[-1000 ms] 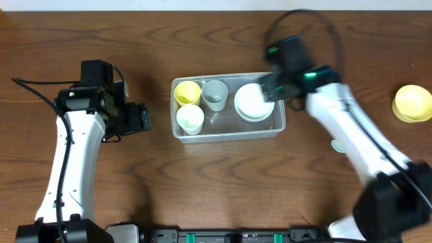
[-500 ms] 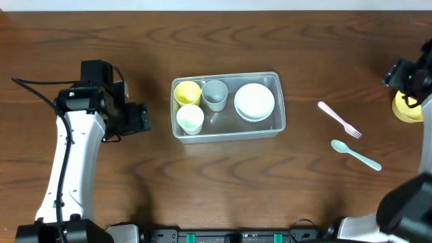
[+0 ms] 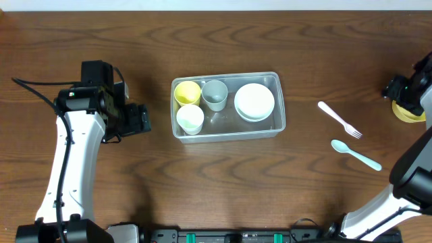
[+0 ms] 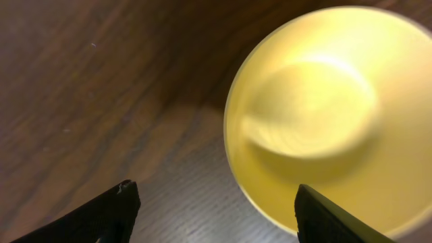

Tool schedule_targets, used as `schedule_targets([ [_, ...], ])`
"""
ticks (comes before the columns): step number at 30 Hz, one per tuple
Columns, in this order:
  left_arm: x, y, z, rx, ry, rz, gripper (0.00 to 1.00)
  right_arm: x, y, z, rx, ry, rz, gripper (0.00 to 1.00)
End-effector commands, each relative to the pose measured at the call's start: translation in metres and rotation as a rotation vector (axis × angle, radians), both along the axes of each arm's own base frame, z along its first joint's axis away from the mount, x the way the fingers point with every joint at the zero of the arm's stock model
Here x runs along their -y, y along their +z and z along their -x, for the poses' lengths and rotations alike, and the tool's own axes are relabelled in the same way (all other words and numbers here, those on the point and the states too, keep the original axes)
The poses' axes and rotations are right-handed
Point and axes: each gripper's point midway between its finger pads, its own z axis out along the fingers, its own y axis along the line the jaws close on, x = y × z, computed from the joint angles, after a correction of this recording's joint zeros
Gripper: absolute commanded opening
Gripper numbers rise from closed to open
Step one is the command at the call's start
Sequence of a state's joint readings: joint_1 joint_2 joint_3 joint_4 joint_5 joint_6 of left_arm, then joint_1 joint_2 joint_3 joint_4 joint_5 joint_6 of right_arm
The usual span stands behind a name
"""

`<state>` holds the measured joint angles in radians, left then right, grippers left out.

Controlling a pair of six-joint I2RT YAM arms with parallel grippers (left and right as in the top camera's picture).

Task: Pack container
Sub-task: 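Move the right gripper to the yellow bowl and grasp it, then stack the yellow bowl onto the bowls in the box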

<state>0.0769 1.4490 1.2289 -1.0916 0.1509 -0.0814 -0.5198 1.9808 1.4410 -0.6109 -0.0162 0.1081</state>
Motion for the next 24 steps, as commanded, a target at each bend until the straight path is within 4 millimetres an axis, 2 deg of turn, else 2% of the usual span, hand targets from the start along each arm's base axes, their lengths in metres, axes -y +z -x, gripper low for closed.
schedule_targets([
  [1,-0.001,0.003,0.001,0.008,0.002,-0.002,0.88,0.001,-0.023,0.002,-0.037,0.016,-0.022,0.75],
  [4,-0.001,0.003,0.001,0.008,0.002,-0.002,0.88,0.001,-0.037,0.005,-0.069,0.026,-0.026,0.73],
  [8,-0.001,0.003,0.001,0.008,0.002,-0.002,0.88,0.003,-0.041,0.006,-0.079,0.021,-0.017,0.60],
  [12,-0.001,0.003,0.001,0.008,0.002,-0.002,0.88,0.004,-0.041,0.005,-0.074,0.020,-0.015,0.38],
  [15,-0.001,0.003,0.001,0.008,0.002,-0.002,0.88,0.004,-0.041,0.005,-0.074,0.021,-0.015,0.18],
  [18,-0.001,0.003,0.001,0.008,0.002,-0.002,0.88,0.002,-0.041,0.004,-0.076,0.024,-0.016,0.06],
  [20,-0.001,0.003,0.001,0.008,0.002,-0.002,0.88,-0.001,-0.040,0.003,-0.073,0.031,-0.019,0.02],
  [22,-0.001,0.003,0.001,0.008,0.002,-0.002,0.88,-0.008,-0.036,-0.002,-0.054,0.048,-0.039,0.01],
  [24,-0.001,0.003,0.001,0.008,0.002,-0.002,0.88,-0.020,-0.024,-0.012,-0.005,0.084,-0.082,0.01],
])
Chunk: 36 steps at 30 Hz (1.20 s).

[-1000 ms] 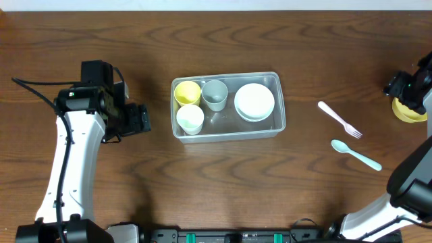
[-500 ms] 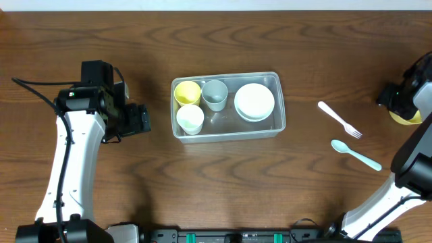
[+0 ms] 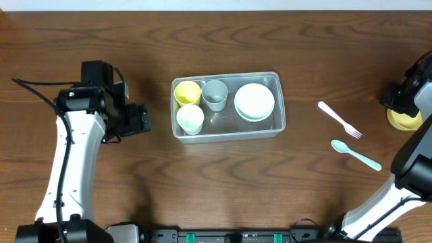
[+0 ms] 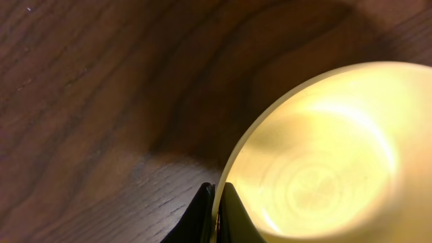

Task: Pack container
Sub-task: 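Stack the yellow bowl onto the bowls in the box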

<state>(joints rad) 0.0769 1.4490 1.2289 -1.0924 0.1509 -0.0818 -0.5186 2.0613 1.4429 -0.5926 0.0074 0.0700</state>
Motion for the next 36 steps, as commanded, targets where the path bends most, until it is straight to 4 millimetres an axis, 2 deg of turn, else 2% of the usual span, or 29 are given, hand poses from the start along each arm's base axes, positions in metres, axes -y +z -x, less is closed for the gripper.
schedule_targets([
  [1,-0.001,0.003,0.001,0.008,0.001,-0.003,0.88,-0.030,0.020,-0.021,0.092,0.074,-0.105,0.01],
  [4,-0.001,0.003,0.001,0.008,0.002,-0.002,0.88,-0.048,0.056,-0.036,0.152,0.129,-0.106,0.01],
  [7,-0.001,0.003,0.002,0.005,0.002,-0.002,0.88,-0.080,0.107,-0.053,0.225,0.239,-0.068,0.01],
  [11,-0.001,0.003,0.002,0.004,0.002,-0.002,0.88,-0.152,0.184,-0.064,0.329,0.469,-0.002,0.01],
  [13,-0.001,0.003,0.002,0.004,0.002,-0.002,0.88,-0.200,0.218,-0.062,0.376,0.615,0.031,0.01],
  [15,-0.001,0.003,0.002,0.005,0.002,-0.002,0.88,-0.247,0.240,-0.054,0.409,0.738,0.054,0.01],
  [17,-0.001,0.003,0.002,0.006,0.002,-0.002,0.88,-0.284,0.250,-0.045,0.422,0.822,0.068,0.01],
  [21,-0.001,0.003,0.002,0.006,0.002,-0.002,0.88,-0.361,0.242,-0.020,0.373,0.993,0.077,0.01],
  [25,-0.001,0.003,0.002,0.006,0.002,-0.002,0.88,-0.416,0.219,0.002,0.297,1.116,0.053,0.01],
  [29,-0.001,0.003,0.002,0.006,0.002,-0.002,0.88,-0.440,0.191,0.008,0.221,1.117,0.018,0.01],
  [36,-0.001,0.003,0.002,0.006,0.002,-0.002,0.88,-0.458,0.129,0.014,0.048,1.152,-0.022,0.01],
])
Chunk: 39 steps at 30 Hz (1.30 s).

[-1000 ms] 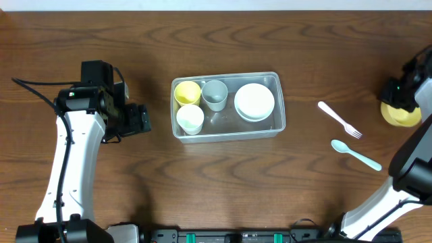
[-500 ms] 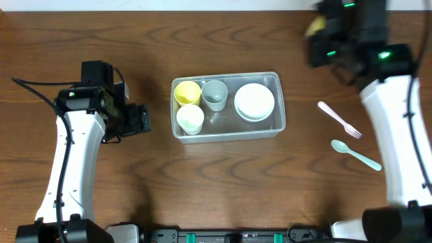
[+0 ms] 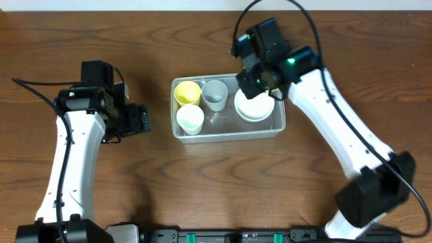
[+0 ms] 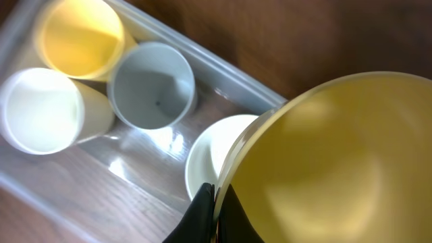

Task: Pack container
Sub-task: 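Stack the yellow bowl onto the bowls in the box, then move the right gripper back toward the white fork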

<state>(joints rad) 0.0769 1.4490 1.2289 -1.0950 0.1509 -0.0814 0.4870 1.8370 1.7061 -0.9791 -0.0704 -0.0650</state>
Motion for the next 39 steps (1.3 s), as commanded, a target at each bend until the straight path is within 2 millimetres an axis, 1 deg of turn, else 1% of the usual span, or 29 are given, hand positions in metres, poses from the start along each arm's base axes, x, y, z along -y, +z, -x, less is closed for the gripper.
schedule_targets([
  [1,-0.001,0.003,0.001,0.008,0.002,-0.002,0.88,-0.006,-0.030,0.002,-0.067,-0.007,0.035,0.01],
  [3,-0.001,0.003,0.001,0.008,0.002,-0.002,0.88,-0.010,-0.041,0.003,-0.093,0.001,0.041,0.01],
  [5,-0.001,0.003,0.001,0.008,0.002,-0.002,0.88,-0.012,-0.048,0.005,-0.112,0.008,0.039,0.01],
  [9,-0.001,0.003,0.001,0.008,0.002,-0.002,0.88,-0.014,-0.051,0.005,-0.118,0.011,0.038,0.03],
  [10,-0.001,0.003,0.001,0.008,0.002,-0.002,0.88,-0.014,-0.051,0.005,-0.118,0.011,0.037,0.08],
  [11,-0.001,0.003,0.001,0.008,0.002,-0.002,0.88,-0.013,-0.051,0.005,-0.118,0.010,0.038,0.18],
  [12,-0.001,0.003,0.001,0.008,0.002,-0.002,0.88,-0.013,-0.051,0.006,-0.120,0.010,0.039,0.37],
  [13,-0.001,0.003,0.001,0.008,0.002,-0.002,0.88,-0.013,-0.051,0.006,-0.122,0.010,0.040,0.51],
  [16,-0.001,0.003,0.001,0.008,0.002,-0.002,0.88,-0.012,-0.051,0.006,-0.126,0.009,0.041,0.56],
  [21,-0.001,0.003,0.002,0.007,0.002,-0.002,0.88,-0.011,-0.051,0.005,-0.126,-0.007,0.039,0.54],
  [24,-0.001,0.003,0.002,0.005,0.002,-0.002,0.88,-0.003,-0.047,0.001,-0.113,-0.067,0.047,0.54],
  [26,-0.001,0.003,0.002,0.004,0.002,-0.002,0.88,0.011,-0.037,-0.006,-0.077,-0.123,0.063,0.55],
  [27,-0.001,0.003,0.002,0.004,0.002,-0.002,0.88,0.020,-0.028,-0.010,-0.049,-0.159,0.067,0.56],
  [30,-0.001,0.003,0.002,0.004,0.002,-0.002,0.88,0.052,0.012,-0.022,0.056,-0.245,0.058,0.62],
  [32,-0.001,0.003,0.002,0.005,0.002,-0.002,0.88,0.089,0.049,-0.028,0.144,-0.334,0.034,0.67],
  [33,-0.001,0.003,0.002,0.005,0.002,-0.002,0.88,0.103,0.061,-0.028,0.167,-0.379,0.017,0.70],
  [34,-0.001,0.003,0.002,0.005,0.002,-0.002,0.88,0.122,0.075,-0.028,0.191,-0.445,-0.012,0.73],
  [36,-0.001,0.003,0.002,0.005,0.002,-0.002,0.88,0.161,0.100,-0.020,0.207,-0.569,-0.095,0.74],
  [38,-0.001,0.003,0.002,0.005,0.002,-0.002,0.88,0.187,0.112,-0.006,0.179,-0.654,-0.176,0.74],
  [39,-0.001,0.003,0.002,0.005,0.002,-0.002,0.88,0.206,0.117,0.007,0.152,-0.715,-0.206,0.73],
])
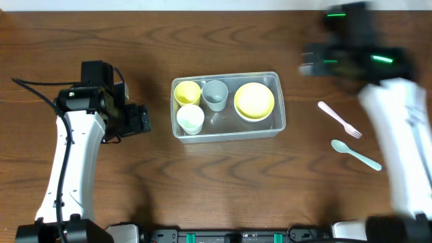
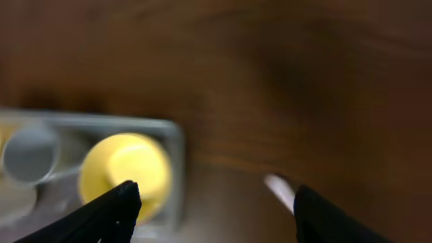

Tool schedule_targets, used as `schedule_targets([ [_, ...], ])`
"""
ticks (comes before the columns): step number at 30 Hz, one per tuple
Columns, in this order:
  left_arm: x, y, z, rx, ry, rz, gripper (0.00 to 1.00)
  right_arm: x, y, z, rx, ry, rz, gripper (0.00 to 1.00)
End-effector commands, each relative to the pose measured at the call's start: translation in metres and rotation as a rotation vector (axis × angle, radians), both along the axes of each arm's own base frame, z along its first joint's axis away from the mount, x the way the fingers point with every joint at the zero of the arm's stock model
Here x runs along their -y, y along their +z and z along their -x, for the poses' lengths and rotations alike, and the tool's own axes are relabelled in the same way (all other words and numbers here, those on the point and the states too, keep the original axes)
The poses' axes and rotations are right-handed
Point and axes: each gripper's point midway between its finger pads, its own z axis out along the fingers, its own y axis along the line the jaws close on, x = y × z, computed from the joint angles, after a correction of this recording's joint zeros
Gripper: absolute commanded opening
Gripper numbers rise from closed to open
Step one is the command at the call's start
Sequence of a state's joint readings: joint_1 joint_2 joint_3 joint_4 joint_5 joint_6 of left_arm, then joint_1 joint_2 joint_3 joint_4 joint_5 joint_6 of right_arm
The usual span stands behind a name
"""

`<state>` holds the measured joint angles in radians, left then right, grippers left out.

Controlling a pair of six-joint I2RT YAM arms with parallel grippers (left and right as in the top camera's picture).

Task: Pack container
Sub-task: 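Move the right gripper back toward the white fork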

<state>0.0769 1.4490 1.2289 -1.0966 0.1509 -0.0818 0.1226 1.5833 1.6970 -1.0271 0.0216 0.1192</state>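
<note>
A clear plastic container [image 1: 280, 123] lies at the table's middle. It holds a yellow cup [image 1: 187, 92], a grey cup [image 1: 214, 94], a white cup [image 1: 190, 119] and a yellow bowl [image 1: 254, 100] on top of the white bowls. In the blurred right wrist view the yellow bowl [image 2: 125, 172] and the container's wall [image 2: 177, 175] show at the lower left. My right gripper [image 2: 214, 206] is open and empty, high over the table right of the container. A white fork [image 1: 339, 119] and a pale blue spoon [image 1: 356, 154] lie on the wood at the right. My left gripper [image 1: 142, 119] rests left of the container.
The white wall edge runs along the table's far side. The left arm [image 1: 71, 162] stands along the left side of the table. The right arm [image 1: 398, 135] crosses the right side above the fork and the spoon.
My right gripper has let go of the yellow bowl, which now sits in the container on the white bowls. The gripper is open and has moved away to the right.
My right gripper was open beside the yellow bowl at the table's far right. Then it was shut on the bowl's rim. Then it held the bowl over the container's white bowls. Now the bowl lies in the container and the gripper is open, away to the right.
</note>
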Motion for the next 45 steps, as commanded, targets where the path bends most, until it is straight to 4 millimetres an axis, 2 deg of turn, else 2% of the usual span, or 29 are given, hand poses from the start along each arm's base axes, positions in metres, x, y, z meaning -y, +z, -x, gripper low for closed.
schedule_targets([
  [1,-0.001,0.003,0.002,0.006,0.002,-0.002,0.88,0.044,0.023,0.033,-0.009,-0.182,-0.153,0.73],
  [4,-0.001,0.003,0.002,0.006,0.002,-0.002,0.88,0.077,0.021,0.067,-0.078,-0.292,-0.158,0.74],
  [8,-0.001,0.002,0.003,0.003,0.002,-0.002,0.88,0.091,0.013,0.110,-0.175,-0.374,-0.168,0.75],
  [11,-0.001,0.002,0.003,0.001,0.002,-0.001,0.88,0.089,0.005,0.144,-0.228,-0.404,-0.182,0.75],
  [14,-0.001,0.002,0.004,-0.002,0.002,-0.001,0.88,0.074,-0.003,0.171,-0.237,-0.384,-0.238,0.79],
  [16,-0.001,0.002,0.004,-0.001,0.002,-0.001,0.88,0.063,-0.012,0.184,-0.236,-0.359,-0.279,0.90],
  [19,-0.001,0.002,0.004,-0.001,0.002,-0.001,0.88,0.057,-0.034,0.193,-0.242,-0.355,-0.302,0.99],
  [22,-0.001,0.002,0.004,-0.001,0.002,-0.001,0.88,0.059,-0.064,0.186,-0.250,-0.354,-0.300,0.99],
  [26,-0.001,0.002,0.004,-0.002,0.002,-0.001,0.88,0.066,-0.099,0.156,-0.225,-0.266,-0.244,0.99],
  [28,-0.001,0.002,0.004,-0.002,0.005,-0.001,0.88,0.073,-0.108,0.145,-0.228,-0.273,-0.218,0.99],
  [31,-0.001,0.002,0.004,-0.002,0.005,-0.001,0.88,0.080,-0.112,0.125,-0.195,-0.256,-0.190,0.99],
  [33,-0.001,0.002,0.004,-0.001,0.005,-0.001,0.88,0.082,-0.108,0.105,-0.128,-0.163,-0.142,0.99],
  [36,-0.001,0.002,0.003,0.000,0.005,-0.001,0.88,0.089,-0.109,0.088,-0.098,-0.056,-0.047,0.99],
  [39,-0.001,0.002,0.003,0.002,0.005,-0.001,0.88,0.095,-0.116,0.081,-0.165,0.106,0.064,0.99],
  [41,-0.001,0.002,0.003,0.002,0.005,-0.001,0.88,0.106,-0.122,0.079,-0.254,0.170,0.149,0.99],
  [45,-0.001,0.002,0.003,0.002,0.005,-0.001,0.89,0.134,-0.126,0.051,-0.345,0.106,0.214,0.98],
])
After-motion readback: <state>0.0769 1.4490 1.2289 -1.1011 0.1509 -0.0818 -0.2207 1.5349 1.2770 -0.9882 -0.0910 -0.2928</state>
